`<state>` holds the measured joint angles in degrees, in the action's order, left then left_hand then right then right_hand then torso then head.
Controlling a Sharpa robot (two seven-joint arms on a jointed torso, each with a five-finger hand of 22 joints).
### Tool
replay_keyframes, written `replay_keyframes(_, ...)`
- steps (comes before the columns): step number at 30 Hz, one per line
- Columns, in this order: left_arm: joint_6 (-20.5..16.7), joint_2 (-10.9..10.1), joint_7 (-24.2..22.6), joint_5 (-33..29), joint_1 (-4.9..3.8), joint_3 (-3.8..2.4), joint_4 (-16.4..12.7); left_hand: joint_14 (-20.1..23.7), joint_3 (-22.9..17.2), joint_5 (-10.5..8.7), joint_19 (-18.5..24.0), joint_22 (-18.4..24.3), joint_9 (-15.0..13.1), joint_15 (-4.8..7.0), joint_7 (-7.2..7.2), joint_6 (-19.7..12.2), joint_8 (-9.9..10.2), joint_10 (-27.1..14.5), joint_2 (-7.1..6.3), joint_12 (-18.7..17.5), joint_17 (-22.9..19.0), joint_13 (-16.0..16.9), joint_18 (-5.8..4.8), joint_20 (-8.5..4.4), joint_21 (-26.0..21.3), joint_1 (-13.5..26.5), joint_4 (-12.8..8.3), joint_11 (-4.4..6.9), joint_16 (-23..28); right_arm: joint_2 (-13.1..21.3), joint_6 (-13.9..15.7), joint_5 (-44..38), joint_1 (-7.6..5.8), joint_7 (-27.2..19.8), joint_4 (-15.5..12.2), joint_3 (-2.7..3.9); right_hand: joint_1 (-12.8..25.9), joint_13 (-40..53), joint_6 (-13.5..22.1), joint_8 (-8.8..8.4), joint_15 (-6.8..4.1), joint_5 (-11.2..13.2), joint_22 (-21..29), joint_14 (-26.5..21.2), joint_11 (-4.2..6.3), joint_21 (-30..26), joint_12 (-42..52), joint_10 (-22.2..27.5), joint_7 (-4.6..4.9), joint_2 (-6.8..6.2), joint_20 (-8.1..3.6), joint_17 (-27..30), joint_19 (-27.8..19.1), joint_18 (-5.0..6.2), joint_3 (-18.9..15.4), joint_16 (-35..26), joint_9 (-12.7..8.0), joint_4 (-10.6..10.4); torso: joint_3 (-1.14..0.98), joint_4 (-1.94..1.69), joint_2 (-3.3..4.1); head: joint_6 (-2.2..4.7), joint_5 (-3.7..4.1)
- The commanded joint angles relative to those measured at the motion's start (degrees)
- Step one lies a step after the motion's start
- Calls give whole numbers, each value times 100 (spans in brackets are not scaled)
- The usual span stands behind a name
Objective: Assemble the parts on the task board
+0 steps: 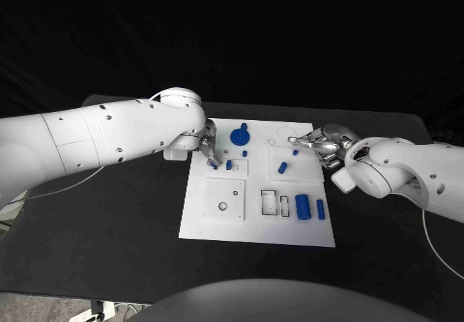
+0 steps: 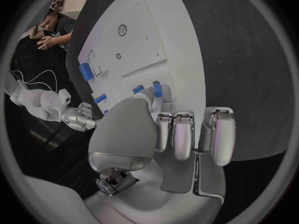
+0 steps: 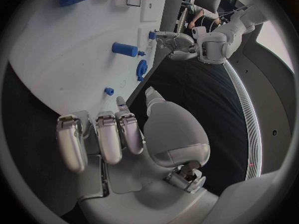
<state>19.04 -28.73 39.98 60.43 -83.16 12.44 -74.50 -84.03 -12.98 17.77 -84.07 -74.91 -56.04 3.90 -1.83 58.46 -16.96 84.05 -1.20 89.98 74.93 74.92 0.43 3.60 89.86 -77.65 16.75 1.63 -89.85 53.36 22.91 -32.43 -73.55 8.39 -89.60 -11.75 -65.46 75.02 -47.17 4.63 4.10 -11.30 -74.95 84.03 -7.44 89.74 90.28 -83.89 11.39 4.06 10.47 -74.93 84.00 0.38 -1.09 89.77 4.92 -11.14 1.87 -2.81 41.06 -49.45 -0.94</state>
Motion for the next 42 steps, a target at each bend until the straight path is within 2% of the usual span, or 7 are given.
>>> replay_keyframes(1,-24,14,804,96,13,4,16,-597,-30,31,-593,-1509,-10,42,46,61,-6,595,57,2,1507,1508,-43,-13,14,-6,0,30,-15,-7,-55,-45,3,-31,-3,-1,5,1498,4,29,53,-18,-1505,597,-42,26,-28,-611,53,42,25,-1507,600,-38,-15,23,8,5,-3,7,-1,-8,10)
replay_keyframes(15,75,29,793,-17,18,4,25,-597,-51,27,-593,-1509,-11,43,43,57,-3,595,62,2,1507,1508,-43,-11,14,12,2,27,-15,-11,-49,-45,4,-30,-10,-1,5,1498,4,29,53,-18,-1505,597,-42,26,-28,-611,53,42,25,-1507,600,-38,-15,23,8,5,-3,-7,2,-28,52)
replay_keyframes(18,106,31,801,-24,18,4,24,-597,-53,26,-593,-1509,-11,43,42,56,-2,595,62,2,1507,1508,-43,-11,14,16,3,27,-15,-10,-49,-45,4,-29,-12,-1,5,1498,4,29,53,-18,-1505,597,-42,26,-28,-611,53,42,25,-1507,600,-38,-15,23,8,5,-3,3,4,-53,43)
replay_keyframes(22,131,32,804,-28,18,4,24,-597,-62,17,-593,-1509,-11,43,39,51,1,595,56,2,1507,1508,-43,-10,14,35,5,24,-15,-9,-50,-45,4,-27,-13,-1,5,1498,4,29,53,-18,-1505,597,-42,26,-28,-611,53,42,25,-1507,600,-38,-15,23,8,5,2,1,2,-50,64)
replay_keyframes(31,178,38,792,-30,18,4,33,-597,-80,-26,-593,-1509,-16,35,27,37,11,595,0,2,1507,1508,-43,-3,14,154,6,13,-15,-8,-63,-45,4,-25,-14,-1,0,1498,-30,52,54,-49,-1505,597,-38,26,-28,-611,41,58,30,-1507,600,-38,-32,23,19,1,-1,-2,1,-55,73)
replay_keyframes(38,203,35,767,-31,19,4,20,-597,-68,-39,-593,-1509,-19,28,23,40,15,595,-43,2,1507,1508,-43,-1,14,267,8,7,-15,-16,-76,-45,4,-20,-9,-1,-1,1498,-34,54,53,-50,-1505,597,-36,26,-28,-611,40,59,30,-1507,600,-38,-34,23,20,0,0,-4,-2,-41,37)
replay_keyframes(42,189,47,755,-31,19,4,20,-597,-66,-47,-593,-1509,-19,26,21,35,18,595,-49,2,1507,1508,-43,-3,14,294,9,5,-15,-26,-84,-45,4,-18,-1,-1,-1,1498,-35,55,53,-50,-1505,597,-36,26,-28,-611,40,59,30,-1507,600,-38,-34,23,20,0,3,-9,-4,-45,73)
